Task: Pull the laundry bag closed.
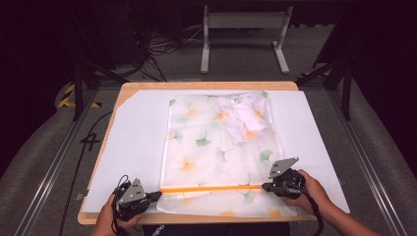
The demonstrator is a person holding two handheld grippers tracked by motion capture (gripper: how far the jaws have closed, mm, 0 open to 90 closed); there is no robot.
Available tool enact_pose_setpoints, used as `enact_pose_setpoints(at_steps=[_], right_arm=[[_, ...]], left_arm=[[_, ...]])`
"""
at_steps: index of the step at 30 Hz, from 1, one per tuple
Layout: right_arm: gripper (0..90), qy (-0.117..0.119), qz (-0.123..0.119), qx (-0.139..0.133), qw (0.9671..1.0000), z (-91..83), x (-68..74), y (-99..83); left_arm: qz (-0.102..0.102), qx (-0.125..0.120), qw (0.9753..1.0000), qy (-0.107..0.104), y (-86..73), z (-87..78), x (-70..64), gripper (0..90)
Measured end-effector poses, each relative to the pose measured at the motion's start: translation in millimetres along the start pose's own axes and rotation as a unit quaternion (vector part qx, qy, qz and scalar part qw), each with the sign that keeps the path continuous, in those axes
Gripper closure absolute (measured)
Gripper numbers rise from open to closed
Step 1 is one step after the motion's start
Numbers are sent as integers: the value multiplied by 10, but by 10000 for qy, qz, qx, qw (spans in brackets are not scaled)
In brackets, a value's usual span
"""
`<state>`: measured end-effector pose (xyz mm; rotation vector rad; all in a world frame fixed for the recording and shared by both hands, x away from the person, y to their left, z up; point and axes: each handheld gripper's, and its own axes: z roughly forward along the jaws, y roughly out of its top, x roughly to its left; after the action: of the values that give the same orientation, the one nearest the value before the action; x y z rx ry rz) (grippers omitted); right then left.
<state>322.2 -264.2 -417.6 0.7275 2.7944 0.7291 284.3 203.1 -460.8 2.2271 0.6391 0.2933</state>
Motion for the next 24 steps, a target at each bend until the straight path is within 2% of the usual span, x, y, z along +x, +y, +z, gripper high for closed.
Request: enact_pose_setpoints(at_steps=[24], right_arm=[[900,-155,174,13,9997,-117,-81,-182]], left_arm=[[-7,-1,10000,-4,0,0,2,900]])
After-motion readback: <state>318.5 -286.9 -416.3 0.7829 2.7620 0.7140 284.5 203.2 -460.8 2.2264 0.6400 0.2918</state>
